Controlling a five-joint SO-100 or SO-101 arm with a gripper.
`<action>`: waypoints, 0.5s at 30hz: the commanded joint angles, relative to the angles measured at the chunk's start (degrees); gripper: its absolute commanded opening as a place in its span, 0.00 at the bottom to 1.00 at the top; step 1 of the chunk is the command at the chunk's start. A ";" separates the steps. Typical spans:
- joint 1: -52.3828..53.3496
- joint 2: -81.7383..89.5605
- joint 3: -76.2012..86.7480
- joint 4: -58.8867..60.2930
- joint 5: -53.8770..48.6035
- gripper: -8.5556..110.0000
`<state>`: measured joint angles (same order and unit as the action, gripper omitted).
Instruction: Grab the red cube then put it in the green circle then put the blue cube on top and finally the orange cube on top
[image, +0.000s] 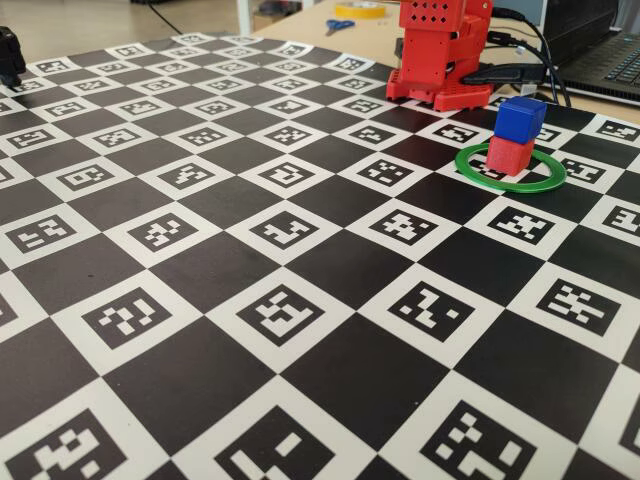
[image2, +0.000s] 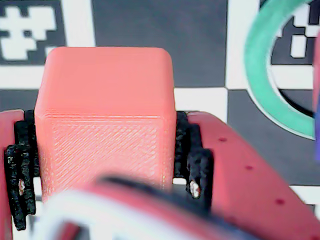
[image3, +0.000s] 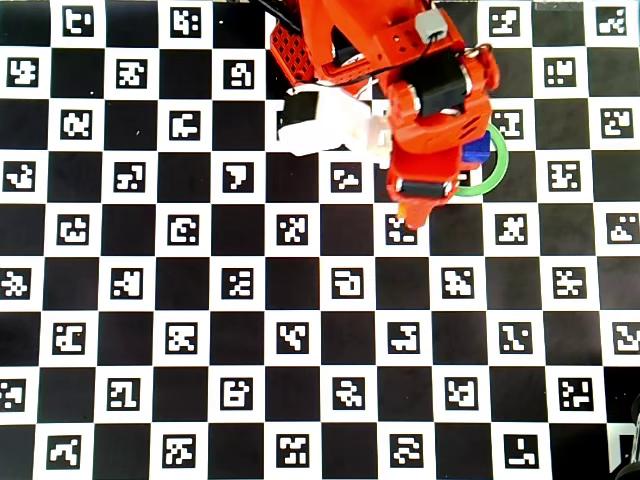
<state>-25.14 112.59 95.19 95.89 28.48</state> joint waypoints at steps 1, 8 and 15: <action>-4.48 3.87 0.09 -0.44 1.32 0.11; -11.60 4.57 2.64 -0.97 6.33 0.12; -17.75 6.86 6.33 -5.19 12.13 0.13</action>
<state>-40.52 115.84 101.78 92.20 38.06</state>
